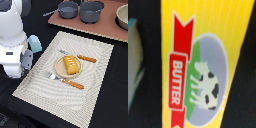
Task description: Place the bread, butter, and milk from the table onto the serving area.
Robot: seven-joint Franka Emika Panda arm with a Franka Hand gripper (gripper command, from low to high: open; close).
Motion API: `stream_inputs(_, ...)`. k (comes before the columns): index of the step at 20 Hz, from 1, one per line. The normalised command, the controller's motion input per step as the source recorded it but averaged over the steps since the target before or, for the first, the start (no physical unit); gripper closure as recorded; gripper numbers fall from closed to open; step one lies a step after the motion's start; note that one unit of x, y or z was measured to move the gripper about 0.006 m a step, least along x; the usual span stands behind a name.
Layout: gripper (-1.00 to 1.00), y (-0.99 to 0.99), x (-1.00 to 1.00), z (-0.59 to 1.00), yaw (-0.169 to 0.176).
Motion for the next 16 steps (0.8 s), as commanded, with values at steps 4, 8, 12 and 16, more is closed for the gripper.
stream_inputs(4, 1.0, -0.05, -0.08, -0.16, 0.039)
stream_inputs(8, 1.0, 0.04, -0.14, 0.13, 0.027)
stream_inputs(12, 1.0, 0.25, -0.55, 1.0, 0.001)
stream_inputs(16, 1.0, 0.04, -0.08, 1.0, 0.001)
